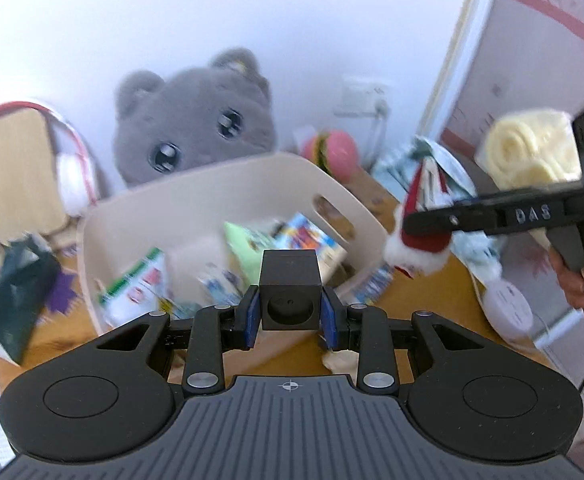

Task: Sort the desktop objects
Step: 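Carry the black cube and hair clip over the basket and release both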

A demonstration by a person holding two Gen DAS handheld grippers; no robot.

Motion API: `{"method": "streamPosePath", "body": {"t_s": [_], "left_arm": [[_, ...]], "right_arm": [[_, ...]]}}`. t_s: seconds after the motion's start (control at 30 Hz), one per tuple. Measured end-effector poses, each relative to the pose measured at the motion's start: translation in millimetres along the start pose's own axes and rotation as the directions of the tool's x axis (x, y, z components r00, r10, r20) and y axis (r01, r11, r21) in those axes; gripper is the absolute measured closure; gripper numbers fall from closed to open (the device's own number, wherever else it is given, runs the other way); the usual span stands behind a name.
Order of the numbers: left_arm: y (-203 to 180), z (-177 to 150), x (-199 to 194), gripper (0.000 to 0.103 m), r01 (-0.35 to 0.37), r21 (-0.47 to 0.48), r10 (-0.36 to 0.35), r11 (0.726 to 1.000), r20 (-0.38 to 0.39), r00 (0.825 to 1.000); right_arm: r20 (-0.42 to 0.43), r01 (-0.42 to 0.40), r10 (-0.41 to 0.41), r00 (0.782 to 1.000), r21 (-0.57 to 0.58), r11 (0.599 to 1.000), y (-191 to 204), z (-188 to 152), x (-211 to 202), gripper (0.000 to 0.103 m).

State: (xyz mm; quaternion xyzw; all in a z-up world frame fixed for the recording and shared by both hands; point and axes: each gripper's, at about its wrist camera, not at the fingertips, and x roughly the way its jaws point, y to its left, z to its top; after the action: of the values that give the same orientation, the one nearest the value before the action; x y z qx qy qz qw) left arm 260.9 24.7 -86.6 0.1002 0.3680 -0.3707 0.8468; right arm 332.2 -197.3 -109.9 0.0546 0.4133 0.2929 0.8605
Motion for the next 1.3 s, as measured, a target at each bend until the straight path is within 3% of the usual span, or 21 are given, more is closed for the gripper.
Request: {"method": "streamPosePath", "body": {"t_s": [0.27, 0.53, 0.83, 1.07, 1.1, 1.17, 1.23, 1.3], "left_arm": [[32.1, 19.8, 10.4, 0.071, -0.111, -0.048, 0.112, 0.993, 0.029, 0.993], [52.5, 15.5, 50.8, 0.071, -0.258, -0.079, 0.254, 0.963, -0.059, 0.965], [62.3, -4.4, 79.0, 0.071, -0.334, -0.089, 0.315, 0.938, -0.173, 0.933], [60.8, -10.5, 82.3, 0.07, -0.341, -0.079, 0.323, 0.937, -0.185, 0.928], [60.2, -10.2, 81.6, 0.068, -0.344, -0.081, 0.326, 0.936, -0.18, 0.928], [58.8, -9.6, 78.4, 0.045, -0.339, -0.091, 0.322, 0.936, -0.165, 0.932], [55.6, -8.9, 74.2, 0.033, -0.35, -0.09, 0.337, 0.932, -0.135, 0.932], [52.9, -7.7, 71.8, 0.028, -0.354, -0.079, 0.344, 0.932, -0.118, 0.932]], "right_arm": [[0.014, 0.005, -0.005, 1.0, -0.041, 0.999, 7.4, 21.1, 25.5, 0.049], [-0.014, 0.031, -0.033, 0.999, -0.11, 0.993, 12.3, 40.3, 66.8, 0.049], [-0.113, 0.023, -0.05, 0.992, -0.227, 0.974, 22.6, 36.9, 106.1, 0.049], [-0.151, 0.016, -0.065, 0.986, -0.305, 0.952, 29.0, 28.4, 120.5, 0.048], [-0.155, 0.014, -0.065, 0.986, -0.311, 0.95, 29.4, 28.3, 121.6, 0.048], [-0.158, 0.013, -0.066, 0.985, -0.317, 0.948, 29.7, 29.5, 123.0, 0.045], [-0.156, 0.022, -0.073, 0.985, -0.307, 0.951, 28.2, 31.9, 123.1, 0.036], [-0.152, 0.022, -0.071, 0.986, -0.301, 0.953, 27.1, 32.4, 122.0, 0.035]]}}
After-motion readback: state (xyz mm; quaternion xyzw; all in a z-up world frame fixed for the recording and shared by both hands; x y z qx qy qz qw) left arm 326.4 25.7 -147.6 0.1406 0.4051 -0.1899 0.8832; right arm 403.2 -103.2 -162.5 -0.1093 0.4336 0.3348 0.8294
